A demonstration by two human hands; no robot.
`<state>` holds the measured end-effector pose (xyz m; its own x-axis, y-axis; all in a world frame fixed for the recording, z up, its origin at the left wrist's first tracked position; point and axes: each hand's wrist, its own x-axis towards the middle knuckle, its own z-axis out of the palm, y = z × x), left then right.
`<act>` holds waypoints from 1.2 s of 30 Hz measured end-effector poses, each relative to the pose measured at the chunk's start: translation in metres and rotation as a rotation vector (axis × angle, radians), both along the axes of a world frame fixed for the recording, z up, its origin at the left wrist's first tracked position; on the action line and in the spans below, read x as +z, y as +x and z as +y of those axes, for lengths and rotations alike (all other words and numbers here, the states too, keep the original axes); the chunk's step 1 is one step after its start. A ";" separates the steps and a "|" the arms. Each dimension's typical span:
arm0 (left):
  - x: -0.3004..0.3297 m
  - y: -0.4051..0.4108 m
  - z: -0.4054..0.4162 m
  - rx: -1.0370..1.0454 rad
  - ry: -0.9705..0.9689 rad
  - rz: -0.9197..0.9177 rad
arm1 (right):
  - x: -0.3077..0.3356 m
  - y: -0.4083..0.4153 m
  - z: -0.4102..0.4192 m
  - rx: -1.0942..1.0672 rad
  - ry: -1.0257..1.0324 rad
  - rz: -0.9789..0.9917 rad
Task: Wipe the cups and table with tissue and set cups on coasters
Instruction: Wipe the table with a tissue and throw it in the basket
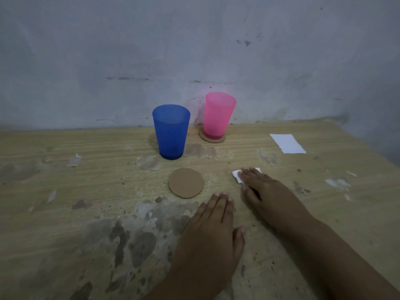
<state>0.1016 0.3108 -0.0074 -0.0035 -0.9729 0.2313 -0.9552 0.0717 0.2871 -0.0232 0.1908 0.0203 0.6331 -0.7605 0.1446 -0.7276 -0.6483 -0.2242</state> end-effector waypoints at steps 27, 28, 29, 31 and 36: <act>0.000 -0.002 -0.007 0.082 -0.003 -0.063 | 0.001 -0.009 -0.006 0.086 0.002 0.045; 0.000 -0.002 -0.006 0.085 0.001 -0.067 | 0.000 -0.006 -0.009 0.067 -0.011 0.065; 0.000 -0.002 -0.006 0.083 0.005 -0.065 | -0.001 0.001 -0.011 0.064 -0.013 0.074; 0.001 -0.002 -0.006 0.082 0.004 -0.047 | -0.004 0.013 -0.010 0.111 0.037 0.053; 0.002 -0.002 -0.006 0.084 0.005 -0.042 | 0.001 -0.003 -0.010 0.078 0.117 -0.085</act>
